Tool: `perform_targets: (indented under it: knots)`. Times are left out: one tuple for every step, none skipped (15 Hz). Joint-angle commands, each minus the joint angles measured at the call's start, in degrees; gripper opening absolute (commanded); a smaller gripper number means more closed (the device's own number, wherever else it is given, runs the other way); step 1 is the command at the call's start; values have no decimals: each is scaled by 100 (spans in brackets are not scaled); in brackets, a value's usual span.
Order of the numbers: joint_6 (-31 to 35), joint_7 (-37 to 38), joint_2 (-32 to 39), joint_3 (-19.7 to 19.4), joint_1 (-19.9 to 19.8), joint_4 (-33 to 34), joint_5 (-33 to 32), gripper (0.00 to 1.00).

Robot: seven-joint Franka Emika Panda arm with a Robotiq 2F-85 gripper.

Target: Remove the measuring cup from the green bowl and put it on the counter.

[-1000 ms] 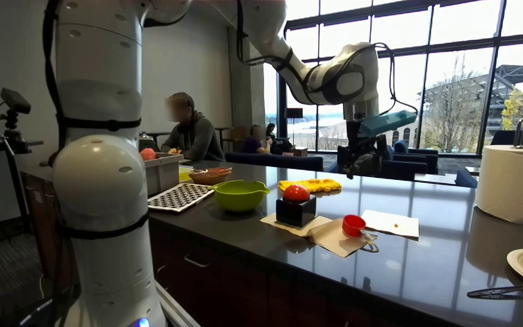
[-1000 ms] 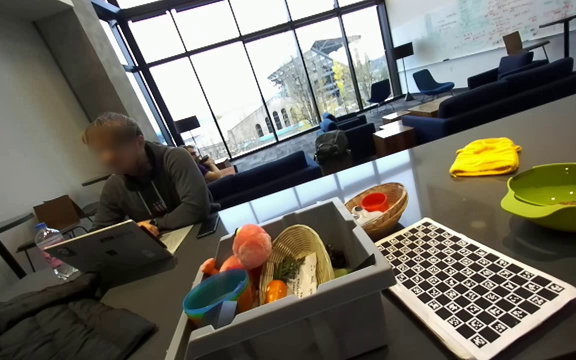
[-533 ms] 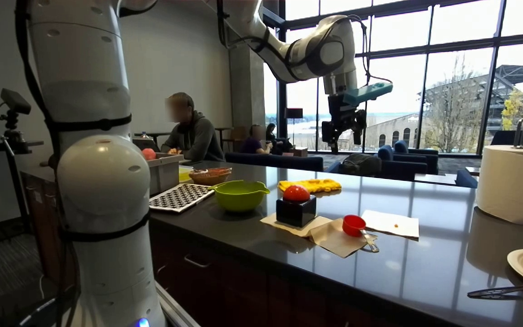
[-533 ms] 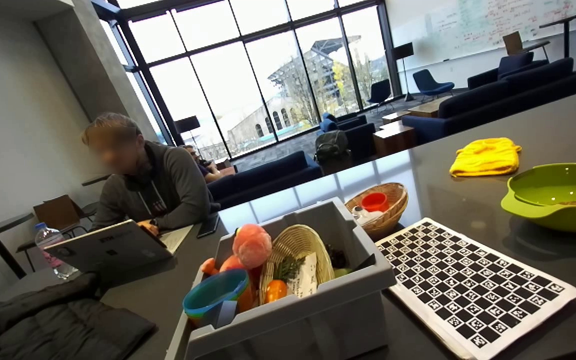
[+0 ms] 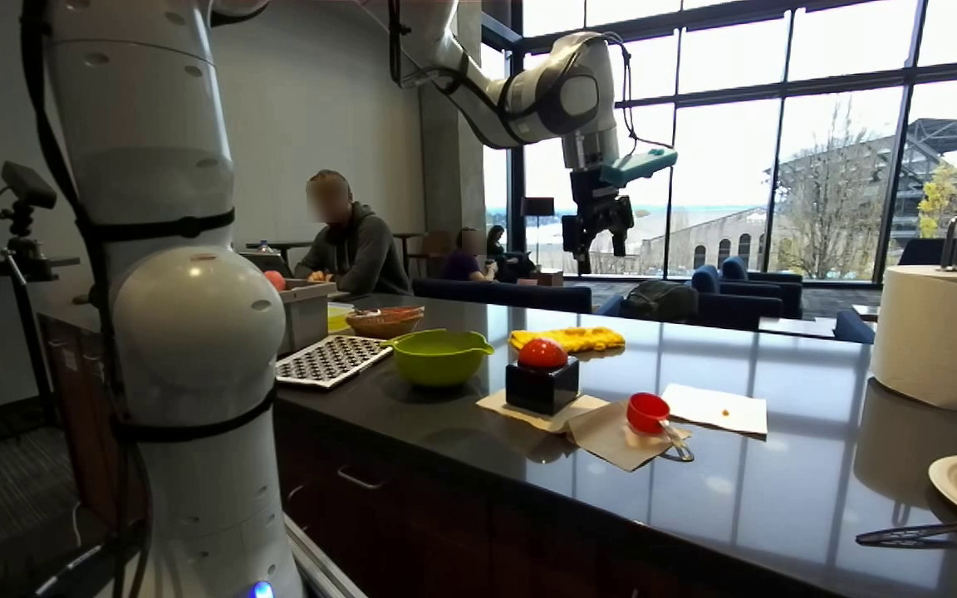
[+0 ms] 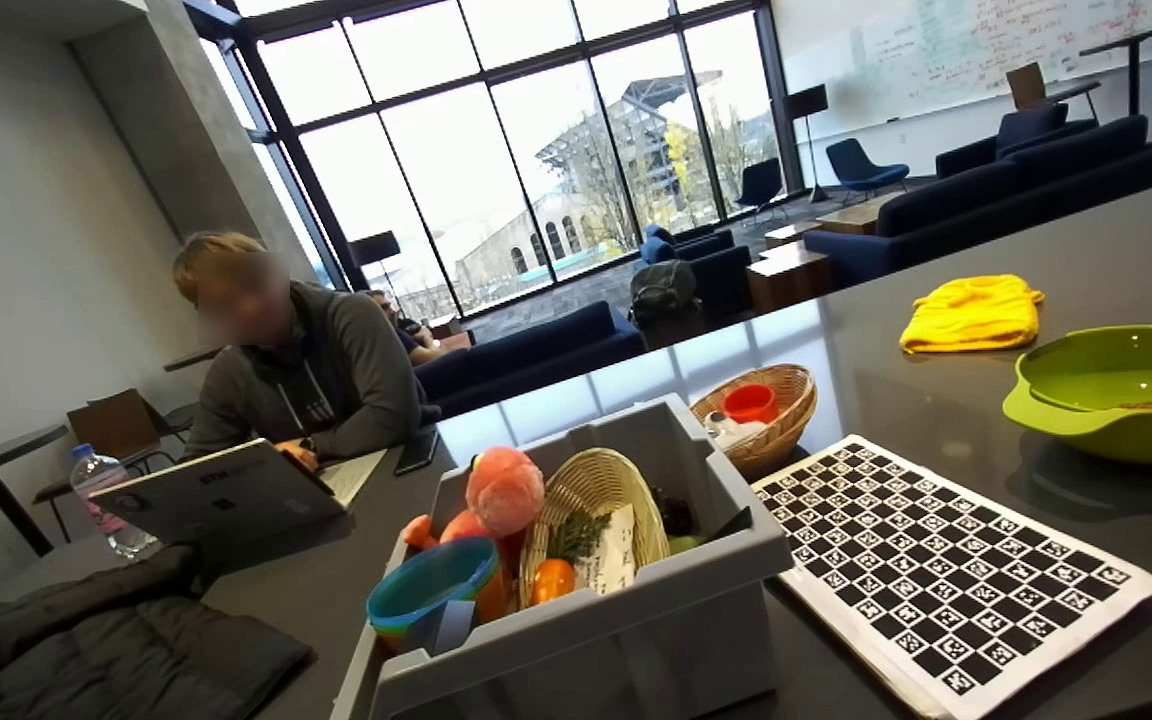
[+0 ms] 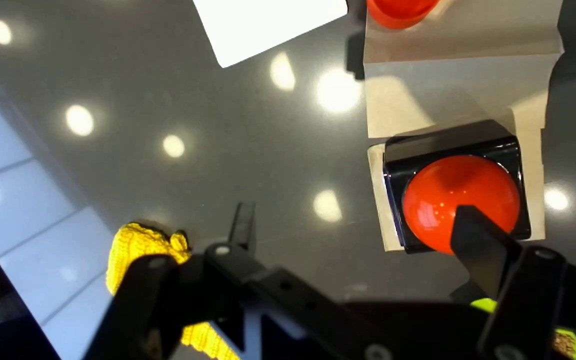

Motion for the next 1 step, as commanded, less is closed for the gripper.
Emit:
perform_targets:
  knots:
    - [-13, -15, 0, -85, 66, 9, -9, 100]
